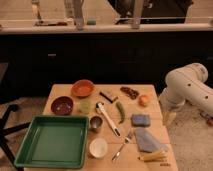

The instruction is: Place eraser in red bowl

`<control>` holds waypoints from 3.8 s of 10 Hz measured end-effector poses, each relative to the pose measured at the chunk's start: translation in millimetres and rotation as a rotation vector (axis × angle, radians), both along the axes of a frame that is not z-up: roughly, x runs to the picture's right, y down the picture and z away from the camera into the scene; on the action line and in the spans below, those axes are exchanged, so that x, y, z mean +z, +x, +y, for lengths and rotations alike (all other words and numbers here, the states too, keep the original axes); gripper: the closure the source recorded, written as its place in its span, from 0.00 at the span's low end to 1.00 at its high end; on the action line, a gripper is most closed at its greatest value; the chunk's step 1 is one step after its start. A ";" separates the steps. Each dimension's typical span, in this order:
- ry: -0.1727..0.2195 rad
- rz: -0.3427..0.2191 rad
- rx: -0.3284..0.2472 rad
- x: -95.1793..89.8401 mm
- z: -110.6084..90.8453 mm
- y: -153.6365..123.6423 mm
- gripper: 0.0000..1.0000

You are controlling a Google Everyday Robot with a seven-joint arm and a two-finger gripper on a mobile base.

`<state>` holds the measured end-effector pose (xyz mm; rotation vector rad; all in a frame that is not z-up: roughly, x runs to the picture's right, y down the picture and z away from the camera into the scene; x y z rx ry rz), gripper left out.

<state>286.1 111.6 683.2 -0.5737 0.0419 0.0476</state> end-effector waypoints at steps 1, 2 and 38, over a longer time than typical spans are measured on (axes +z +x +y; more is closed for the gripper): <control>0.000 0.000 0.000 0.0 0.0 0.0 0.20; 0.000 0.000 0.000 0.0 0.0 0.0 0.20; -0.019 0.100 0.421 93.1 -43.0 -171.2 0.20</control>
